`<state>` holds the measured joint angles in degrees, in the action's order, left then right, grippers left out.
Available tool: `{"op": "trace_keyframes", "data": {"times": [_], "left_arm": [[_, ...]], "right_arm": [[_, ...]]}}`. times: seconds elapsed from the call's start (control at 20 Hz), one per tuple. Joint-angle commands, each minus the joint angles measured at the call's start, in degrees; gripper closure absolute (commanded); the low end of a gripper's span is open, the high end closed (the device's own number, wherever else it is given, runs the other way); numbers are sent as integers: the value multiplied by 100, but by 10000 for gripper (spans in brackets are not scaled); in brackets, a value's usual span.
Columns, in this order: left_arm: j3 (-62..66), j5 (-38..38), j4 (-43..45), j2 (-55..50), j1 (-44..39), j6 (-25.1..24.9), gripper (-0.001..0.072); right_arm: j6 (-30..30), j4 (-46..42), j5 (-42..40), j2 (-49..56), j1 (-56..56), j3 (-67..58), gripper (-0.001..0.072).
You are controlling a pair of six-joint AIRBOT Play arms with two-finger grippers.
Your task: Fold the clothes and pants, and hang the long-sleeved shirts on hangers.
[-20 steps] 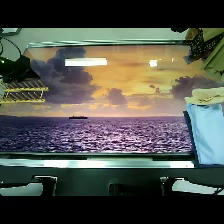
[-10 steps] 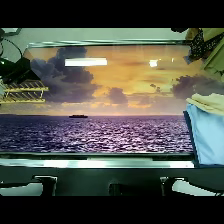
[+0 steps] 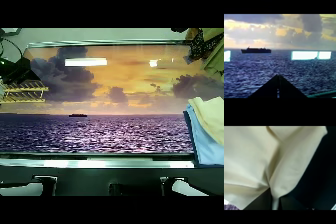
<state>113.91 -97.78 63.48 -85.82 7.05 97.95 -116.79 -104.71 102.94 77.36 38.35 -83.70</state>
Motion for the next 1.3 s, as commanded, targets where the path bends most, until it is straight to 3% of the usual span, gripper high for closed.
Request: {"op": "trace_keyframes", "data": {"times": [0.0,0.6,0.65,0.7,0.85,0.95,1.05,1.1,1.25], "left_arm": [[0,0,2,2,0,0,693],[0,2,4,-13,0,-2,693],[0,2,4,-13,0,-2,693],[0,2,4,-13,0,-2,693],[0,2,7,-13,0,-2,693],[0,2,26,-13,0,-2,693],[0,24,116,-13,-15,-2,693],[0,48,319,-13,-57,-7,693],[-2,188,1043,-11,-361,-365,693]], "right_arm": [[85,-549,-304,-177,4,1032,684],[-101,-780,-769,-175,4,1969,664],[-103,-809,-754,-175,4,2028,586],[-98,-835,-743,-175,4,2085,463],[42,-1016,-612,-192,2,2103,437],[72,-1185,-789,-354,2,2028,349],[260,-647,-1504,-638,-4,1705,399],[474,37,-2020,-796,-4,1480,494],[1652,2817,-3440,-1117,-299,990,678]]}}
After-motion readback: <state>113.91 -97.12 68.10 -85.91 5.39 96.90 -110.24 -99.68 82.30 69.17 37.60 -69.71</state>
